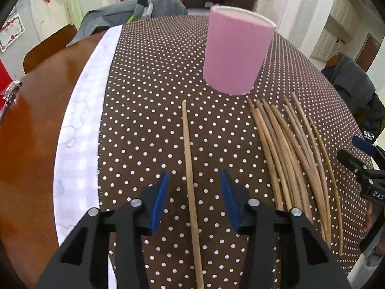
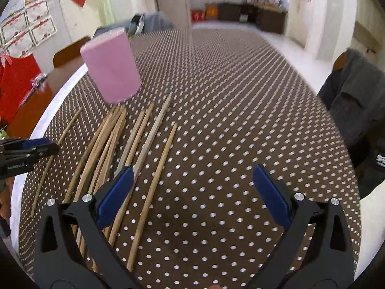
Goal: Organize utensils
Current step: 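Close the left gripper on one wooden stick while the right gripper grasps another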
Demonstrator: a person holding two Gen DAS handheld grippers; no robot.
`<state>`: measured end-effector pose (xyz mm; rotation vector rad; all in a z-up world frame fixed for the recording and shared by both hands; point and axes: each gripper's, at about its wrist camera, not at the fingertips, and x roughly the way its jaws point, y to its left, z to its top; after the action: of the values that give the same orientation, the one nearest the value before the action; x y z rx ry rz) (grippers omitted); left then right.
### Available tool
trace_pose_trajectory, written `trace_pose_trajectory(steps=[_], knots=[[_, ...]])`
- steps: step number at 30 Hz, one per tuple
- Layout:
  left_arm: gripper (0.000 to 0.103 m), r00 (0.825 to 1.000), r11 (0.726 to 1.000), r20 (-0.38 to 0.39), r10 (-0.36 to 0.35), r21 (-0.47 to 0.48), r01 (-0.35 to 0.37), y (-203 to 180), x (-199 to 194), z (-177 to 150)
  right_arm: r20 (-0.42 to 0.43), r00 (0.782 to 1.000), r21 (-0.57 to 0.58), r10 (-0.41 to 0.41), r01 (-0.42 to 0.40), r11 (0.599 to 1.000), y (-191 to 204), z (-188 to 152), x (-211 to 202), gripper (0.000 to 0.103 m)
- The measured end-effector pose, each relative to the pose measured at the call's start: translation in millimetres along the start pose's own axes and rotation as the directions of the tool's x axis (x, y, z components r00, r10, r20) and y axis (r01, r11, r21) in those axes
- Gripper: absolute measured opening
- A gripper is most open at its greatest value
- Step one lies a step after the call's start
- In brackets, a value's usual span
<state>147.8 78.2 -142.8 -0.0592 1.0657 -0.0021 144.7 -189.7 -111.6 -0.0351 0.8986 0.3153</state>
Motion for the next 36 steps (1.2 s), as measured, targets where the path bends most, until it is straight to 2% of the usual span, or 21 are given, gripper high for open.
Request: trace_pose_trajectory(steps=[3, 5, 7, 10, 11, 14, 16, 18, 20, 23, 25, 28, 33, 36], knots=[[0.034, 1.000, 1.000, -0.030, -0.007, 0.010, 0.007, -3, 8, 4, -0.084, 0.996, -0.049, -0.005, 0.001, 0.999, 5, 3, 13, 0.094], [0.031, 0.999, 1.000, -0.047, -0.001, 0.021, 0.002, -4, 13, 7, -0.143, 0.990, -0.081, -0.021, 0.009, 0.997, 6, 5, 21, 0.085], [0.031, 0.998, 0.999, -0.060, 0.013, 0.042, -0.011, -6, 15, 8, -0.181, 0.983, -0.110, -0.025, 0.005, 0.994, 9, 8, 26, 0.080], [0.031, 0.996, 0.997, -0.087, 0.019, 0.077, -0.013, -13, 18, 17, -0.266, 0.964, -0.143, -0.024, -0.014, 0.990, 10, 15, 30, 0.076], [0.030, 0.995, 0.997, -0.097, 0.015, 0.080, -0.007, -14, 19, 21, -0.291, 0.956, -0.148, -0.022, -0.023, 0.989, 9, 19, 32, 0.071], [0.024, 0.993, 0.996, -0.117, 0.003, 0.090, 0.007, -18, 22, 28, -0.361, 0.931, -0.186, -0.042, -0.028, 0.982, 15, 28, 44, 0.065], [0.007, 0.992, 0.995, -0.127, -0.014, 0.092, 0.026, -21, 24, 31, -0.398, 0.916, -0.204, -0.052, -0.033, 0.978, 19, 34, 49, 0.057], [0.006, 0.991, 0.996, -0.131, -0.025, 0.086, 0.037, -21, 25, 33, -0.422, 0.905, -0.215, -0.049, -0.047, 0.976, 24, 43, 53, 0.026], [0.006, 0.991, 0.996, -0.130, -0.039, 0.074, 0.048, -22, 25, 33, -0.441, 0.896, -0.213, -0.044, -0.057, 0.975, 26, 47, 57, 0.019], [0.006, 0.987, 0.992, -0.115, -0.116, 0.037, 0.121, -21, 22, 32, -0.441, 0.897, -0.198, -0.030, -0.065, 0.978, 24, 51, 61, 0.011], [0.006, 0.991, 0.992, -0.074, -0.113, 0.043, 0.116, -25, 13, 31, -0.439, 0.898, -0.173, 0.000, -0.085, 0.981, 15, 58, 59, 0.006], [0.006, 0.992, 0.991, -0.004, -0.127, 0.049, 0.127, -31, -5, 30, -0.429, 0.901, -0.122, 0.070, -0.134, 0.983, -3, 61, 60, 0.005], [0.006, 0.973, 0.981, 0.137, -0.187, 0.073, 0.179, -39, -42, 30, -0.329, 0.928, -0.070, 0.173, -0.206, 0.976, -23, 52, 44, 0.005], [0.006, 0.950, 0.974, 0.219, -0.221, 0.098, 0.204, -46, -63, 34, -0.243, 0.946, -0.061, 0.215, -0.236, 0.970, -30, 52, 28, 0.005]])
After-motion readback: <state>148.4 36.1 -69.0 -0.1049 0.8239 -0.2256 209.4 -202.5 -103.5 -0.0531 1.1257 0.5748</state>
